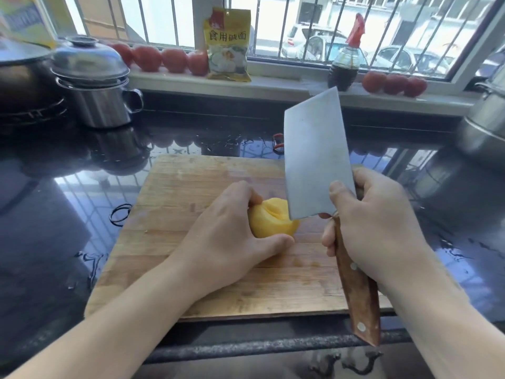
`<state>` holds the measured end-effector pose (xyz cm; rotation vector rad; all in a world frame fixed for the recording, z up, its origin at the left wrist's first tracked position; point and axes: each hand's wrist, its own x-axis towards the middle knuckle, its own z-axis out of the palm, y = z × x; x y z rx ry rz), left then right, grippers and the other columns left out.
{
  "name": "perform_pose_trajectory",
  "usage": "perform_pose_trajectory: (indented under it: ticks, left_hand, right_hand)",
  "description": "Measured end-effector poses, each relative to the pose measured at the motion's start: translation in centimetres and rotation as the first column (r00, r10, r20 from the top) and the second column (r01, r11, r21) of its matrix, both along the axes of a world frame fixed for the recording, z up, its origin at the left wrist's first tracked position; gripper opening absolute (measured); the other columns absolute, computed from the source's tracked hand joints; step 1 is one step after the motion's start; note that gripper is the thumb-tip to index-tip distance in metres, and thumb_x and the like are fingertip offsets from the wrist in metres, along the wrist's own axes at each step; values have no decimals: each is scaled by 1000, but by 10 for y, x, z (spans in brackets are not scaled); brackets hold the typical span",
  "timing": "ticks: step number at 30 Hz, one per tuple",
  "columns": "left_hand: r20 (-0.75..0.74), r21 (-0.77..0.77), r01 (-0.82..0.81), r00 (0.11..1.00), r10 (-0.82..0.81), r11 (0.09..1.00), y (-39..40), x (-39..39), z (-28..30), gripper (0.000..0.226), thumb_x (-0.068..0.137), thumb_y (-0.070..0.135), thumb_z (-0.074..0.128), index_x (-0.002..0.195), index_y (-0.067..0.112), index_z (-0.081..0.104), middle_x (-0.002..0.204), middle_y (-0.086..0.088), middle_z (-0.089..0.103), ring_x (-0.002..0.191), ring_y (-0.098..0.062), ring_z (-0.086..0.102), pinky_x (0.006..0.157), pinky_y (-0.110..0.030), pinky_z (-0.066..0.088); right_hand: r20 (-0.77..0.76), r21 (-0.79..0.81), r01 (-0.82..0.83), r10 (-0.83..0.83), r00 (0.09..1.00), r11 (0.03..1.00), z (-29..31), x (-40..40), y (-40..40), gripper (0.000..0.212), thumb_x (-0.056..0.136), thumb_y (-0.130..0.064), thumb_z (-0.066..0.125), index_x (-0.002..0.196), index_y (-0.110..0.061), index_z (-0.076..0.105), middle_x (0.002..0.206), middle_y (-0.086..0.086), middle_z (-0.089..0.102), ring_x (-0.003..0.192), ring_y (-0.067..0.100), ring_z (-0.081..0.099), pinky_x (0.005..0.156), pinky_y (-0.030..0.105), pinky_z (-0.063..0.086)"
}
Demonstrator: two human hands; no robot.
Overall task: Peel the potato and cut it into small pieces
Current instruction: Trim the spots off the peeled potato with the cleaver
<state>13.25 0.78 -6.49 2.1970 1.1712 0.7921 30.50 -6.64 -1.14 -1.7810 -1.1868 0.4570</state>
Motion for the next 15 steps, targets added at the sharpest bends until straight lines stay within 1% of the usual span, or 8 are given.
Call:
perform_pose_trajectory:
  ticks: [2,6,8,11,15]
  left_hand:
    - [-4,46,4,1000,-4,999,-2,0,-1,55,70,60,84,103,36,47,95,22,50,95,16,47,73,-7,38]
    - [-23,99,19,1000,-17,995,-3,1,-1,55,70,61,83,101,33,45,95,21,46,96,14,44,75,-5,36]
    - [-22,100,23,1000,-21,995,-3,1,0,54,71,61,81,100,34,44,95,22,45,97,13,44,76,-5,35]
    - [-25,99,17,1000,-14,995,-3,2,-1,53,71,62,79,98,34,43,95,20,46,99,11,44,76,-6,36]
    - [-33,101,5,999,-2,995,-2,3,-3,53,72,63,78,97,33,43,96,20,45,101,13,41,78,-5,34]
  right_hand:
    - [-36,1,14,-14,999,1000,1,-2,-2,18,107,-24,43,100,-26,60,54,8,67,42,19,63,42,22,48]
    - [-75,2,36,-35,997,999,-1,-4,-3,19,106,-23,44,100,-23,62,53,10,66,41,22,62,44,27,47]
    - [-63,2,31,-30,998,1000,-2,-6,-3,19,105,-23,44,100,-22,62,52,10,65,41,22,62,44,28,47]
    - [-24,21,39,-39,999,999,-3,-7,-4,18,105,-23,44,100,-22,62,51,8,65,40,20,62,41,23,45]
    - [-12,31,53,-53,999,998,-5,-8,-5,18,105,-22,43,101,-18,61,50,8,65,40,19,62,43,26,46]
